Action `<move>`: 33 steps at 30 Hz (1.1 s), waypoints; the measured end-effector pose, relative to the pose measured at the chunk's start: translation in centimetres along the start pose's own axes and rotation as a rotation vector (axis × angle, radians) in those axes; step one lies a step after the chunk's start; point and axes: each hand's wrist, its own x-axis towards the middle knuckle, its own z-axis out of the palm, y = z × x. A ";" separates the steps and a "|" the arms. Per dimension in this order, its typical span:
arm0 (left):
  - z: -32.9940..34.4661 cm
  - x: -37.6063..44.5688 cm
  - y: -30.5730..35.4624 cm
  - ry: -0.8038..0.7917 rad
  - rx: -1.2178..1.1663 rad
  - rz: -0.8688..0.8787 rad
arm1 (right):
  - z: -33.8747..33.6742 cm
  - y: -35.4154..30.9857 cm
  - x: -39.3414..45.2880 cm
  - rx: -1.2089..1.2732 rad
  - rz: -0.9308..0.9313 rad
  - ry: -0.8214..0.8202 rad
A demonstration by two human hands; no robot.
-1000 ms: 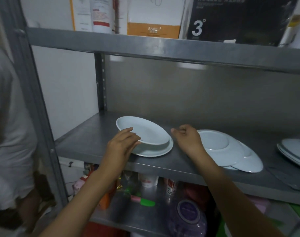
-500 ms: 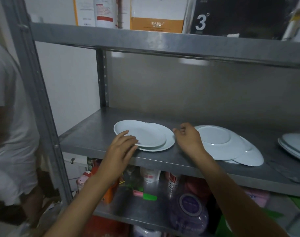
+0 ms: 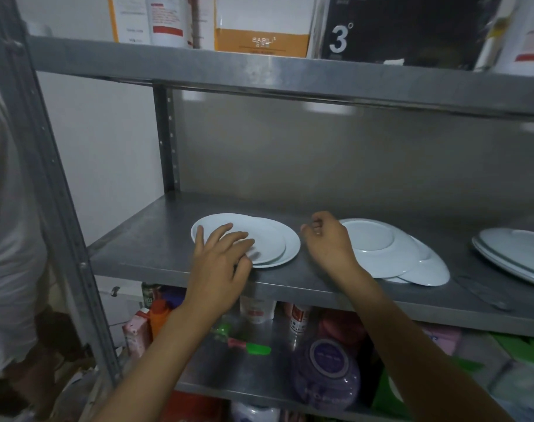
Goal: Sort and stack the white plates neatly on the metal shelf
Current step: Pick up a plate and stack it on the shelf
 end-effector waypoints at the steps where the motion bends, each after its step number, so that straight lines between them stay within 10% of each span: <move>1: 0.3 0.4 0.4 0.007 -0.020 0.020 | -0.2 0.1 -0.1 -0.002 -0.007 0.010; 17: 10.2 4.0 10.9 -0.130 -0.253 0.221 | -11.0 8.0 -3.3 -0.149 0.032 0.219; 33: 16.4 6.2 15.9 -0.315 -0.082 0.242 | -15.1 15.1 -2.5 -0.370 0.002 0.021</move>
